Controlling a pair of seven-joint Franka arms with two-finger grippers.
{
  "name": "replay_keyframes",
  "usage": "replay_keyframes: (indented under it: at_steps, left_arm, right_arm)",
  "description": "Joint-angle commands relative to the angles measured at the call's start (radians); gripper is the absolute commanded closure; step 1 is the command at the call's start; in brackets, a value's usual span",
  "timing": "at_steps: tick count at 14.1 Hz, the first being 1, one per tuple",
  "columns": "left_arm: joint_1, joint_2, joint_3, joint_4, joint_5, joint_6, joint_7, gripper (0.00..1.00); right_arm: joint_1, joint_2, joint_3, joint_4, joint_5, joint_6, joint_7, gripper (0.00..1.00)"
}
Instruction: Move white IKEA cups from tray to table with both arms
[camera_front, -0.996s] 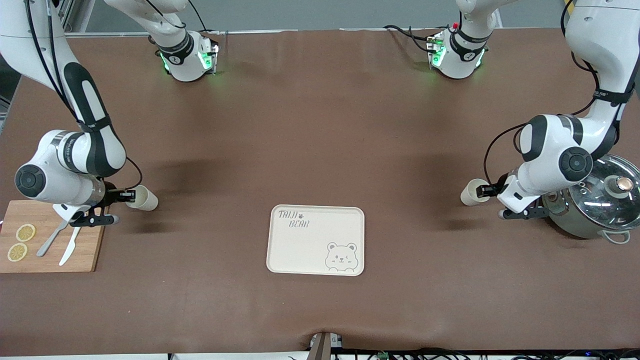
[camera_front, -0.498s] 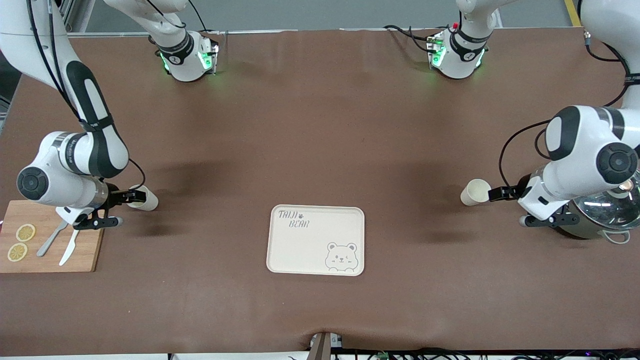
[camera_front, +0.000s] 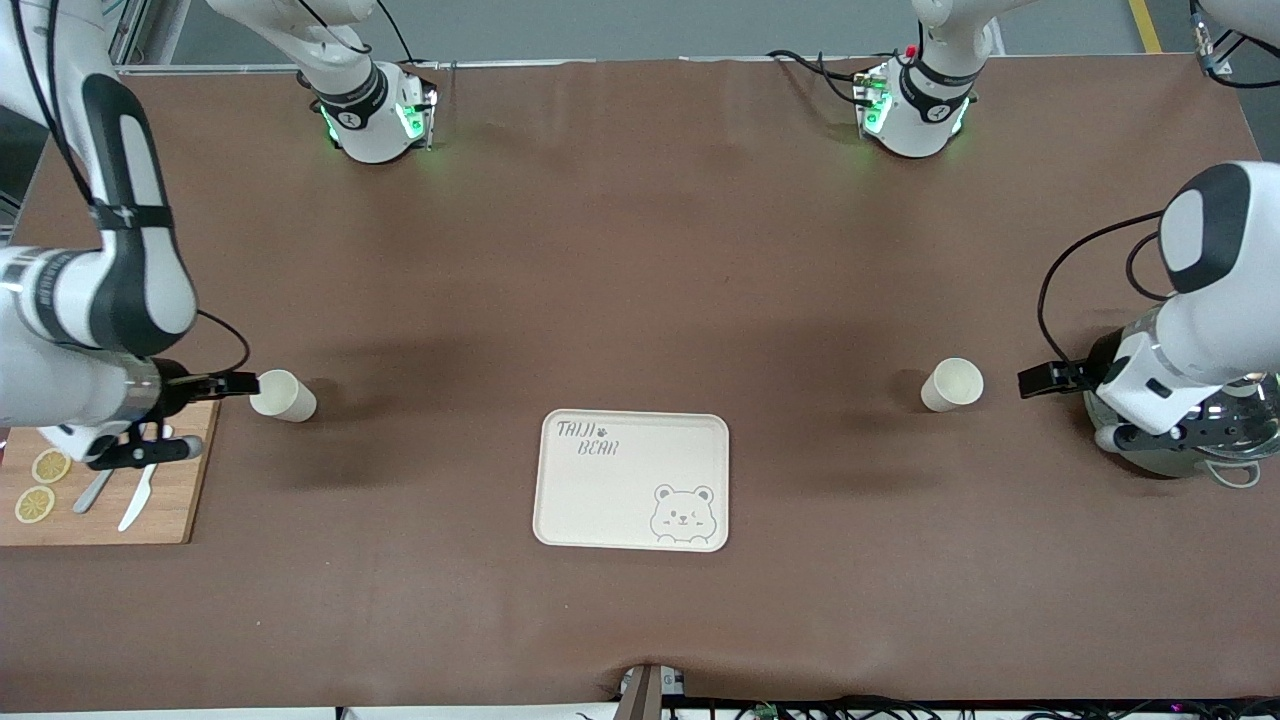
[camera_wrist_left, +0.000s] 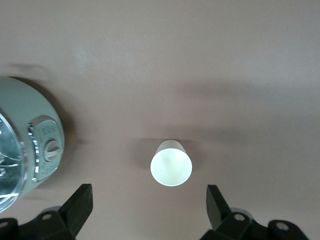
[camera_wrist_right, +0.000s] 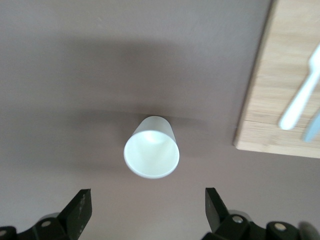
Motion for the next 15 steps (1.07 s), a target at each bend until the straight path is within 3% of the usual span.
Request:
replay_keyframes:
  at_steps: [1,4,7,11,15]
  left_arm:
    - [0.015,-0.082,-0.012,0.029,-0.029,-0.066,0.009,0.0]
    - [0.017,-0.104,-0.008,0.124,-0.016,-0.155,0.015,0.0]
    - [0.015,-0.125,-0.014,0.175,-0.023,-0.199,0.018,0.0]
    - [-0.018,-0.205,-0.005,0.172,-0.028,-0.232,0.009,0.0]
    - [-0.251,-0.266,0.219,0.169,-0.029,-0.307,0.012,0.0]
  right_arm:
    - [0.016,0.037,0.005,0.208,-0.012,-0.142,-0.005,0.0]
    - [0.022,0.005,0.011,0.328,-0.012,-0.185,-0.009,0.0]
    - [0.033,-0.103,0.041,0.33,-0.021,-0.204,-0.005,0.0]
    - [0.036,-0.227,0.038,0.29,-0.012,-0.355,0.005,0.0]
    - [0.032,-0.379,0.037,0.095,-0.009,-0.34,0.027,0.0]
